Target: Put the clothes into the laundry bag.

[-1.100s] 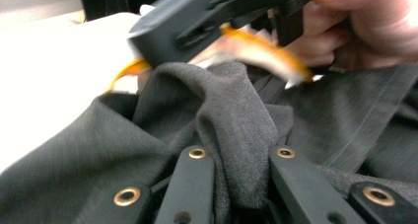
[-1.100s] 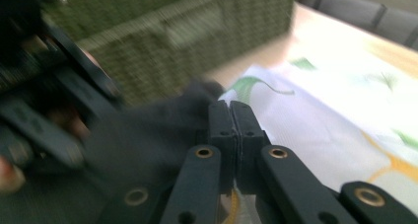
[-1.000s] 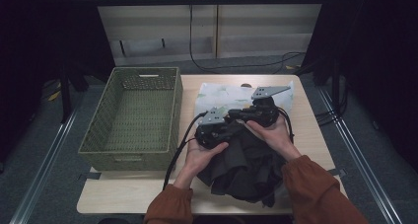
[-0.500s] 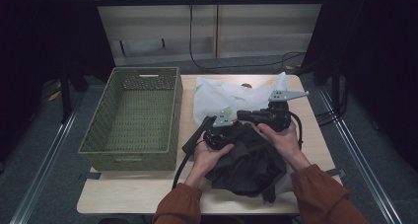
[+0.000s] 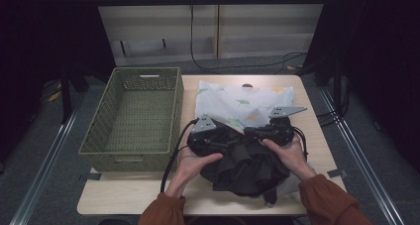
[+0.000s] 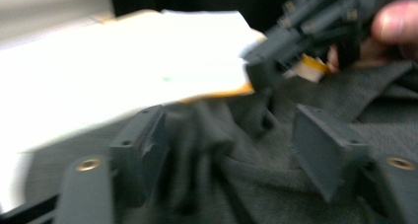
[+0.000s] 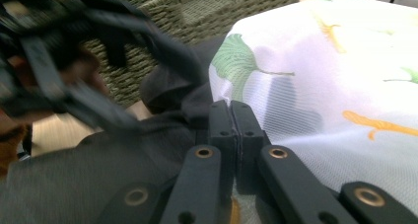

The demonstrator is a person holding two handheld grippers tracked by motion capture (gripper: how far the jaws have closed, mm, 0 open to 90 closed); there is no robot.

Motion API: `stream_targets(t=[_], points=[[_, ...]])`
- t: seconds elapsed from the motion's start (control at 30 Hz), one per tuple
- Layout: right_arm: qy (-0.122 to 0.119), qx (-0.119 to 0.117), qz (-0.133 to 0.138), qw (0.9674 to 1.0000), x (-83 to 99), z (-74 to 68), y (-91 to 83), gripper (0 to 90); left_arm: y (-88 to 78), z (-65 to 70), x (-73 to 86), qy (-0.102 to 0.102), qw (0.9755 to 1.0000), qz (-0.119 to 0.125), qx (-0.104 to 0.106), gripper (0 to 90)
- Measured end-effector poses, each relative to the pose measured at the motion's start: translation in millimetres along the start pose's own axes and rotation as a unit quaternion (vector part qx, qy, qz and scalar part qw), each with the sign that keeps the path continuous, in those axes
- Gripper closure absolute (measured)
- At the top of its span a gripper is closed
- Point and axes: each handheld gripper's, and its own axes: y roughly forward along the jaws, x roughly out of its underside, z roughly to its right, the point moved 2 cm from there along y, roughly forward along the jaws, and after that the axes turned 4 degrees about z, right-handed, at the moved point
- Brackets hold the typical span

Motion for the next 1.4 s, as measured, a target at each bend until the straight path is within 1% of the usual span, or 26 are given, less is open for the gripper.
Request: stream_targets(t=[0.03, 0.07, 0.13, 0.2, 0.3, 0.33, 0.37, 0.4, 0.43, 0.47, 0.5, 0.57, 0.67, 0.73, 0.8, 0.87, 0.97, 1.0, 1.03, 1.07, 1.1, 1.17, 1.23, 1.3, 1.37, 1.4], points=[[0.001, 0.001, 0.0, 1.0, 1.0, 1.3, -1.5, 89.3, -1.5, -4.1, -0.9, -0.006, 0.9999, 0.01, -0.008, 23.7], [0.003, 0.002, -0.001, 1.0, 2.4, 2.7, -3.1, 89.4, -2.0, -9.2, -0.5, -0.003, 0.9996, 0.005, -0.027, 20.7], [0.005, 0.005, 0.002, 1.0, 4.4, 4.7, -6.2, 89.4, 3.9, -23.9, 7.1, -0.026, 0.9984, -0.016, -0.048, 16.8], [0.001, 0.007, 0.003, 1.0, 3.9, 4.9, -7.9, 89.4, 12.3, -34.0, 20.0, -0.044, 0.9963, -0.048, -0.056, 10.9], [0.003, 0.009, 0.009, 0.9999, 1.1, 5.1, -10.4, 89.4, 17.0, -40.1, 41.3, -0.062, 0.9938, -0.07, -0.059, 12.1], [0.003, 0.009, 0.012, 0.9999, 0.0, 5.9, -11.5, 89.4, 16.4, -40.0, 45.5, -0.068, 0.994, -0.066, -0.055, 21.5], [0.003, 0.009, 0.012, 0.9999, -0.6, 6.2, -11.9, 89.4, 15.0, -40.0, 49.5, -0.073, 0.9945, -0.064, -0.04, 32.8], [0.003, 0.011, 0.014, 0.9998, -1.3, 6.7, -12.1, 89.4, 13.2, -38.5, 50.6, -0.077, 0.9947, -0.059, -0.034, 48.5], [0.004, 0.012, 0.016, 0.9998, -1.9, 6.8, -11.7, 89.3, 11.7, -35.8, 49.5, -0.072, 0.9956, -0.055, -0.026, 62.4], [0.004, 0.01, 0.014, 0.9998, -2.4, 6.6, -10.7, 89.4, 10.5, -32.3, 46.5, -0.062, 0.9963, -0.055, -0.025, 72.4], [0.004, 0.011, 0.014, 0.9998, -3.0, 6.1, -9.3, 89.3, 9.0, -27.9, 42.5, -0.054, 0.9969, -0.051, -0.025, 78.7], [0.002, 0.01, 0.016, 0.9998, -5.6, 4.6, -6.7, 89.3, 5.5, -20.2, 33.1, -0.043, 0.9982, -0.039, -0.012, 85.2], [0.0, 0.005, 0.025, 0.9997, -12.7, 0.6, -3.0, 89.3, 2.9, -7.3, 19.1, -0.024, 0.9994, -0.025, 0.003, 86.7], [-0.004, 0.002, 0.03, 0.9995, -18.3, -2.4, 0.6, 89.3, 2.3, 0.6, 10.4, -0.012, 0.9997, -0.02, 0.005, 87.1], [-0.006, -0.002, 0.036, 0.9993, -23.4, -5.4, 4.3, 89.4, 2.4, 7.3, 1.2, -0.015, 0.9995, -0.004, 0.026, 87.3], [-0.004, -0.01, 0.044, 0.999, -28.8, -8.4, 8.5, 89.4, 3.9, 11.2, -4.5, -0.009, 0.9994, -0.001, 0.034, 87.3], [-0.007, -0.014, 0.051, 0.9985, -35.2, -12.6, 14.0, 89.4, 12.4, 14.8, -8.5, -0.011, 0.9984, 0.011, 0.054, 87.3], [-0.009, -0.015, 0.052, 0.9985, -36.6, -14.2, 15.6, 89.4, 17.0, 16.8, -7.7, -0.01, 0.9986, 0.006, 0.051, 87.2], [-0.01, -0.018, 0.053, 0.9984, -37.7, -15.1, 16.5, 89.4, 26.4, 19.9, -4.3, -0.006, 0.9983, -0.004, 0.058, 87.1], [-0.007, -0.025, 0.056, 0.9981, -38.7, -16.1, 17.5, 89.4, 35.1, 22.6, -0.5, 0.003, 0.998, -0.022, 0.059, 87.2], [-0.008, -0.029, 0.057, 0.9979, -39.4, -17.6, 18.3, 89.4, 43.6, 24.8, 3.8, 0.006, 0.9978, -0.033, 0.057, 87.1], [-0.008, -0.033, 0.062, 0.9975, -40.9, -20.9, 18.6, 89.4, 54.8, 24.8, 11.4, -0.005, 0.9979, -0.042, 0.048, 87.1], [-0.006, -0.038, 0.067, 0.997, -43.5, -22.7, 14.9, 89.4, 57.6, 20.1, 15.6, -0.02, 0.9988, -0.035, 0.028, 87.0], [0.001, -0.034, 0.074, 0.9967, -43.4, -17.6, 6.8, 89.4, 56.5, 13.0, 17.3, -0.017, 0.9986, -0.05, -0.003, 86.9], [0.016, -0.036, 0.072, 0.9966, -38.5, -9.9, -0.2, 89.4, 57.1, 7.1, 18.7, -0.029, 0.9983, -0.05, -0.003, 86.4], [0.017, -0.034, 0.068, 0.9969, -36.0, -9.1, -2.6, 89.4, 57.9, 5.0, 19.7, -0.02, 0.9981, -0.057, -0.009, 85.4]])
